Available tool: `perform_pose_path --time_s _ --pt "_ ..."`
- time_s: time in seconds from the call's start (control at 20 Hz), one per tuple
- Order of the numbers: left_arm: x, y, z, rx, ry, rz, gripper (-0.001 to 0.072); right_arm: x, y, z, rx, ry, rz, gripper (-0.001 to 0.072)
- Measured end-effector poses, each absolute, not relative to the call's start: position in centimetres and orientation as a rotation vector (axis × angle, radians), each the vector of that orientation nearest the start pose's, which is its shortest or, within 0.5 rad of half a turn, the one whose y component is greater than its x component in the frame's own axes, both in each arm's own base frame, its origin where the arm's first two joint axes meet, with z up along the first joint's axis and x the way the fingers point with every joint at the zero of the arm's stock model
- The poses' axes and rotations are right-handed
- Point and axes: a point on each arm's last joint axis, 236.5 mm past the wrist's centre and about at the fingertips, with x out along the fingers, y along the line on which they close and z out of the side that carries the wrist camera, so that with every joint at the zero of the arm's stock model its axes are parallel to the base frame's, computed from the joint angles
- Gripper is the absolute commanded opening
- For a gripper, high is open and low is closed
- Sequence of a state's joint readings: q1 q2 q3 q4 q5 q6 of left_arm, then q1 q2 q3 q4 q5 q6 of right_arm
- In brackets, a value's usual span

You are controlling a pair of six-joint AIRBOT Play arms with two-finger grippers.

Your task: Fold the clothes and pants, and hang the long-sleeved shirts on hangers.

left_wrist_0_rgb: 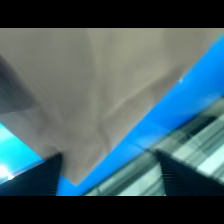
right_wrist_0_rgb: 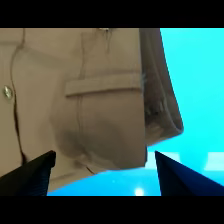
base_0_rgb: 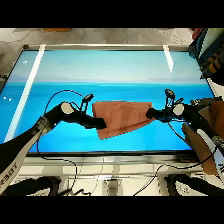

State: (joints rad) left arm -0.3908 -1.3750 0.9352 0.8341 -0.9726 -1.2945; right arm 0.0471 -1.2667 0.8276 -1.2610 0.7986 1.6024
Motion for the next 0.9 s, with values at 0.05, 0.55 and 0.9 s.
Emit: perform_pose_path --time_s 0.05,0.55,0.9 --pt "29.1 -26.5 -4.7 -0.286 1.403 -0.718 0.0698 36.0 6.6 -7.1 0.292 1.248 0.089 0.0689" --pt "28.4 -24.1 -5.0 -0.348 1.500 -0.699 0.0697 41.5 -1.4 -2.8 0.330 1.223 0.027 0.0682" --pt "28.7 -23.5 -5.0 -0.363 1.502 -0.686 0.0696 41.8 2.3 -7.1 0.609 1.397 0.316 0.0683"
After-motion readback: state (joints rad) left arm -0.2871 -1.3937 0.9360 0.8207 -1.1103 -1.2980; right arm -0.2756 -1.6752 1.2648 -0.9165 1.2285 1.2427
